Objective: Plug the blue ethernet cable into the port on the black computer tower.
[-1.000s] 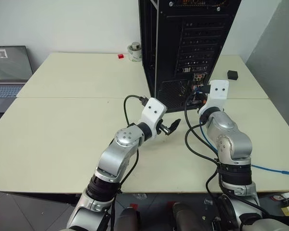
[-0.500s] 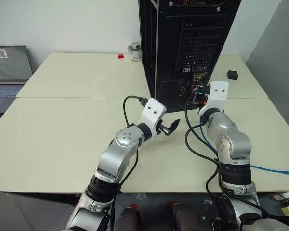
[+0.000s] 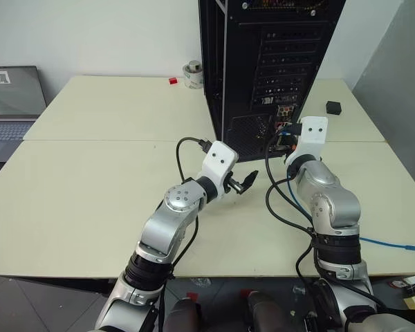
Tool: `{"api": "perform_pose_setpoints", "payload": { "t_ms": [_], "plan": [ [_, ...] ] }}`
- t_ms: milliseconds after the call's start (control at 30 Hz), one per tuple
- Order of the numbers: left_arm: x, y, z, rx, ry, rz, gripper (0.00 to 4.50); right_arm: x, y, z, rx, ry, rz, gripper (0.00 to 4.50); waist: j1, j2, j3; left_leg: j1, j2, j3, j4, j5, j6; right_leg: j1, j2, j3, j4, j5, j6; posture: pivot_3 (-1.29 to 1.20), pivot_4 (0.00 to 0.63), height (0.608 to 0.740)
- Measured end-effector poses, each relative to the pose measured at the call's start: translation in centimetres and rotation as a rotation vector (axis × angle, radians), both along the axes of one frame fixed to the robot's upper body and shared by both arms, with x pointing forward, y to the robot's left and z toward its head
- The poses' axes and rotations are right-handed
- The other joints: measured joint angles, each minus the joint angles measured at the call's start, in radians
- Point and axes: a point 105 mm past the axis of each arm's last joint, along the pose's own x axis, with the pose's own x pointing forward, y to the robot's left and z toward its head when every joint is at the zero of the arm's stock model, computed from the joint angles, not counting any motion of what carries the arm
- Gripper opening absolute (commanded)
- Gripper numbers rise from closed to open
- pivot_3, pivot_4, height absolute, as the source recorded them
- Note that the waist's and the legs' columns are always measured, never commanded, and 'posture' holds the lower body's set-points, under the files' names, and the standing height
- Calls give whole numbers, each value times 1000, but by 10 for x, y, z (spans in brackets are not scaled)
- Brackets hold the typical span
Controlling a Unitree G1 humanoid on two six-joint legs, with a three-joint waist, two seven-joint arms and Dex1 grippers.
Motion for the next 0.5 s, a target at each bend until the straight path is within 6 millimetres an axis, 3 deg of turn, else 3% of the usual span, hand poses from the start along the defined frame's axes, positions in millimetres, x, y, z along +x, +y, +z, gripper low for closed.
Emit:
{"api": "perform_pose_setpoints", "payload": {
  "t_ms": [500],
  "plan": [
    [0,0,0,2,-2,1,4400,0,3,1,-5,-1,14,0,-2,0,0,0,0,0,0,0,0,0,0,0,0,0,0,0,150,740]
  ]
}}
